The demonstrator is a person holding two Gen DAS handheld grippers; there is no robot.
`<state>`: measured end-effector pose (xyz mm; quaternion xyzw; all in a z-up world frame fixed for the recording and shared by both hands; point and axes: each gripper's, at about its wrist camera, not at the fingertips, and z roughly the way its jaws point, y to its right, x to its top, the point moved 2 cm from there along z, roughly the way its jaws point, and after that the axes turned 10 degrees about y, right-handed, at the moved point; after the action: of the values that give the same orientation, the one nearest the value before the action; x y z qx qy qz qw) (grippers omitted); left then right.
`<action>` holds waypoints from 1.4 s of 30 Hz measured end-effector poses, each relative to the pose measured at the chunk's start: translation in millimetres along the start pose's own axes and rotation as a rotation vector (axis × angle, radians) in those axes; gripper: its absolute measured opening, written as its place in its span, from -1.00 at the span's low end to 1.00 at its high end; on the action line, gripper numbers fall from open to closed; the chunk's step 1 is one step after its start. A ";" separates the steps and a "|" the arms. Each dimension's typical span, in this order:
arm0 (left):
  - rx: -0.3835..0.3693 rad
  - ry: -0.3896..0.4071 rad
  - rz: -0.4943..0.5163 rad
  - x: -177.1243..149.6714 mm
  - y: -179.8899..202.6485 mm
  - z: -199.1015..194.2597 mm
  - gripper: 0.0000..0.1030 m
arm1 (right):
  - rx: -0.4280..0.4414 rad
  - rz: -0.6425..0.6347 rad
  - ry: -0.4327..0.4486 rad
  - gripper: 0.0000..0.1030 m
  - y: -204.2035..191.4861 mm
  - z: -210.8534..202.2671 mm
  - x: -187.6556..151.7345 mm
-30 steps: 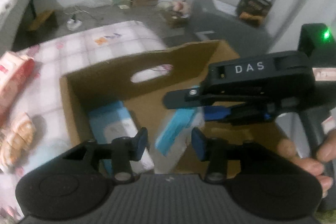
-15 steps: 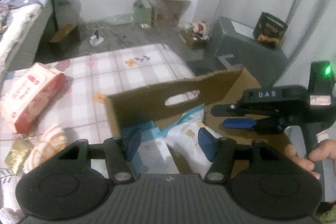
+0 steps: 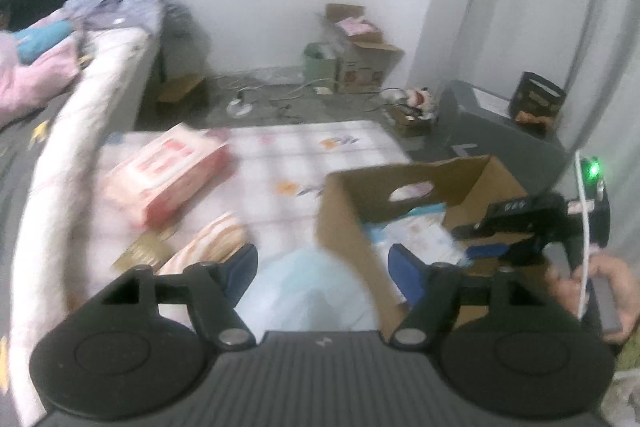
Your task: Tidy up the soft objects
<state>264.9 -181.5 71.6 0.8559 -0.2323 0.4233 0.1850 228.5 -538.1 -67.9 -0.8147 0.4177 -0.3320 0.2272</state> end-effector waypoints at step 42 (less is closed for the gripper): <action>0.389 -0.045 -0.266 -169.1 -189.4 -120.1 -0.14 | 0.329 -0.773 -0.706 0.09 -349.9 71.3 -301.0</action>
<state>202.9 76.9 -19.3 0.9077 -0.0358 0.4129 0.0656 336.4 -89.6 4.8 -0.9244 -0.0712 -0.1585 0.3394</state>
